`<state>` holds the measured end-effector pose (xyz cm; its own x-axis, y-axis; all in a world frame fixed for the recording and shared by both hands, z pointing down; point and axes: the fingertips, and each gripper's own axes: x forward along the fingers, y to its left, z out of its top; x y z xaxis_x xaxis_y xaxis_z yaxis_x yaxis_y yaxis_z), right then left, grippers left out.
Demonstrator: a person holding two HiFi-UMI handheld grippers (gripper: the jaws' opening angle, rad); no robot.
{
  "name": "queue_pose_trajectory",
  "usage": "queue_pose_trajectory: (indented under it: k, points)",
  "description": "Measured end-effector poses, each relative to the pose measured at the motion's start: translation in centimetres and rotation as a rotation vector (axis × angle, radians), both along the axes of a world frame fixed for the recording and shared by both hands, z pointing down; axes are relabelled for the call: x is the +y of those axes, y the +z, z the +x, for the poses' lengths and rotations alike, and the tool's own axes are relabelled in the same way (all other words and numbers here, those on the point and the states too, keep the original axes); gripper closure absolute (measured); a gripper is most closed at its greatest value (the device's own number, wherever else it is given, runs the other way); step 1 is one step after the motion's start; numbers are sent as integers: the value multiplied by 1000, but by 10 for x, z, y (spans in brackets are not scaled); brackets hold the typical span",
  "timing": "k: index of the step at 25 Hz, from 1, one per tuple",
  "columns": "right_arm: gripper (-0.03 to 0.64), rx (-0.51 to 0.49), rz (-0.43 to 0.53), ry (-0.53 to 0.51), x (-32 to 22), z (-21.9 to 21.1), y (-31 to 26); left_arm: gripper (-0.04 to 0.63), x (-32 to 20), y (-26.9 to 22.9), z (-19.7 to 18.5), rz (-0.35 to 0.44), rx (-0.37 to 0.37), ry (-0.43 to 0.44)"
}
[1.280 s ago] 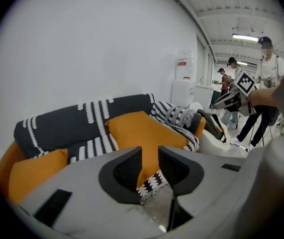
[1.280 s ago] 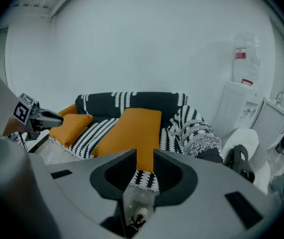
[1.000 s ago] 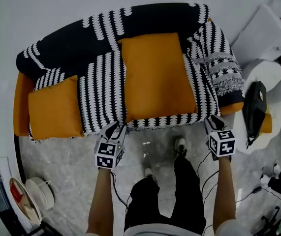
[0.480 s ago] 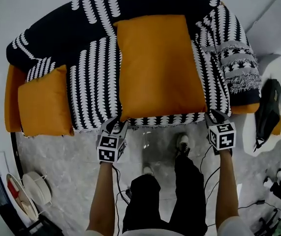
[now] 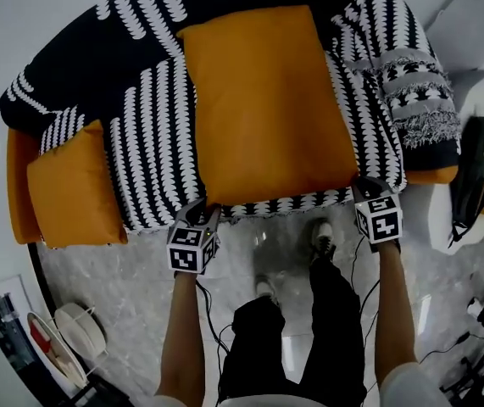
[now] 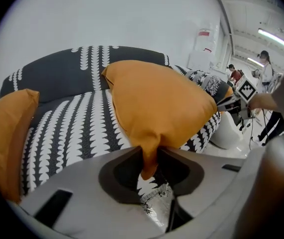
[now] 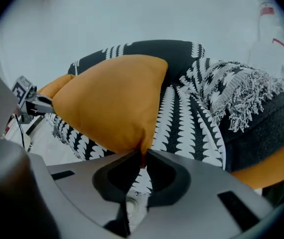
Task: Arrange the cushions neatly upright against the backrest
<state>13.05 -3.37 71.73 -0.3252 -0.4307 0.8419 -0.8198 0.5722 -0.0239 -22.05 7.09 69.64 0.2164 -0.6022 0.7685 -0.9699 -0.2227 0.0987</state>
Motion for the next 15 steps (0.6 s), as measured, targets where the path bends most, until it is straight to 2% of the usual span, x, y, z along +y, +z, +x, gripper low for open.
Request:
queue_pose_trajectory:
  k: [3, 8, 11, 15]
  points:
    - [580, 10, -3, 2, 2, 0, 3, 504, -5, -9, 6, -16, -1, -9]
    - [583, -12, 2, 15, 1, 5, 4, 529, -15, -45, 17, 18, 33, -27]
    - [582, -69, -25, 49, 3, 7, 14, 535, -22, -70, 27, 36, 83, -26]
    - [582, -125, -80, 79, 4, 8, 22, 537, -33, -112, 47, 101, 161, 5]
